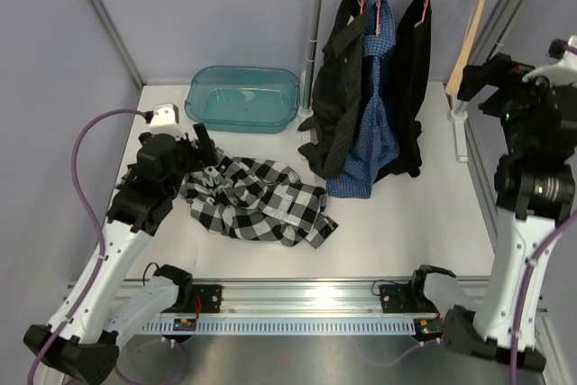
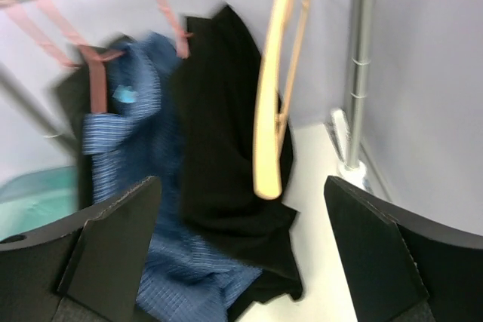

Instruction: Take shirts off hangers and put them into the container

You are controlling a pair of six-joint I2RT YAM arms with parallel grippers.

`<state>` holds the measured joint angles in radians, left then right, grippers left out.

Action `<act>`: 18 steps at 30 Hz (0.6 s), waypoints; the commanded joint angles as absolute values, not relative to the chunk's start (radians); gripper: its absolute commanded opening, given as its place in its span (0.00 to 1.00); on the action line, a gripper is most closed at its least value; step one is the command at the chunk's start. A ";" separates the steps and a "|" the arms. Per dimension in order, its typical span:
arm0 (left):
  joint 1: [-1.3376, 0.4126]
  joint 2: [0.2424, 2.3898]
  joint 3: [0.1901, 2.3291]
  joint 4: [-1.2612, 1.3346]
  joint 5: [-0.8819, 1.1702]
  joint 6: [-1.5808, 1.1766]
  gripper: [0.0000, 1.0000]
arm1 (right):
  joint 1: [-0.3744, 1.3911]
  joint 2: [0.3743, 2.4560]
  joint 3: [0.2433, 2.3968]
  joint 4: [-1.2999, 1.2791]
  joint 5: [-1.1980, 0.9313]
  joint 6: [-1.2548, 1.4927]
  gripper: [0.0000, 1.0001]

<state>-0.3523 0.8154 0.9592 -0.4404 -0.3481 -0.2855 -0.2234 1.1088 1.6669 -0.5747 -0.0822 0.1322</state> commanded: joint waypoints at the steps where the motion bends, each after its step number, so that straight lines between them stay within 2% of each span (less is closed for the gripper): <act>1: -0.354 0.865 0.997 -0.567 -0.226 -0.374 0.99 | -0.227 0.979 1.553 -0.520 -0.196 0.265 0.99; 8: -0.420 0.981 0.879 -0.575 -0.198 -0.527 0.99 | -0.213 0.682 1.192 -0.437 -0.356 0.408 0.99; 18: -0.479 1.291 0.753 -0.345 -0.245 -0.684 0.99 | -0.014 0.546 1.037 -0.472 -0.348 0.393 0.99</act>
<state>-0.4728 1.2236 0.7666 -0.4786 -0.2287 -0.6128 -0.0589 0.5873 1.0416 -0.4862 -0.3237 0.3813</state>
